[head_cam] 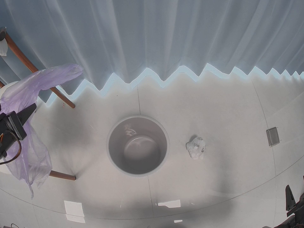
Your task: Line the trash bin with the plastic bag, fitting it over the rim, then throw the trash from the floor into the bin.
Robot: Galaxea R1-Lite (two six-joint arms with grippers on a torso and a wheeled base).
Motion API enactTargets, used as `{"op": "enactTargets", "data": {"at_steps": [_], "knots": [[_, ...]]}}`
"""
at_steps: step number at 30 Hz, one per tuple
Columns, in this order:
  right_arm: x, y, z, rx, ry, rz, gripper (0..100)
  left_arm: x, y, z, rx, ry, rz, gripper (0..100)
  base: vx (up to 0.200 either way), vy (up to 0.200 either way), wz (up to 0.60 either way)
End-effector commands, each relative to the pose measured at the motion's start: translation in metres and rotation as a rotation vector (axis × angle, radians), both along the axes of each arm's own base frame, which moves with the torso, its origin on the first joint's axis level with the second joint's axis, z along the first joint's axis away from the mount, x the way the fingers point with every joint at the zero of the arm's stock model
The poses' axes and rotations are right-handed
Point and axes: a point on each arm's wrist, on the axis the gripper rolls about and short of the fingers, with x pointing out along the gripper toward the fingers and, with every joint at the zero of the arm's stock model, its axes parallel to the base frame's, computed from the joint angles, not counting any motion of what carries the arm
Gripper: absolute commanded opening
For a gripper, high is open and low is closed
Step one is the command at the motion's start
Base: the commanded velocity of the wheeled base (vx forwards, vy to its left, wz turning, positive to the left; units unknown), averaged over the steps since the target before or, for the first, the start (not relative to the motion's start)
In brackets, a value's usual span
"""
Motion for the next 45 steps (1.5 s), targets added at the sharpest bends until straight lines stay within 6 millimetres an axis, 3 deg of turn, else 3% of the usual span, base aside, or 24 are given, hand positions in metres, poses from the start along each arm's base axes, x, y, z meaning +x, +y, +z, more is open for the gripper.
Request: {"op": "enactTargets", "data": {"at_steps": [1,19,33,45], "knots": [[0.000,0.000,-0.005,-0.001,0.000,0.001,100,0.006,-0.014,0.005,-0.004,-0.007,-0.113,0,0.000,0.000,0.00],[0.000,0.000,-0.005,-0.004,0.000,0.003,100,0.018,-0.041,-0.003,0.001,0.022,-0.374,0,0.000,0.000,0.00],[0.000,0.000,-0.005,-0.004,0.000,0.003,100,0.011,-0.067,-0.004,0.003,0.032,-0.546,0,0.000,0.000,0.00],[0.000,0.000,-0.005,-0.004,0.000,0.003,100,0.016,-0.073,-0.002,0.007,0.038,-0.615,0,0.000,0.000,0.00]]}}
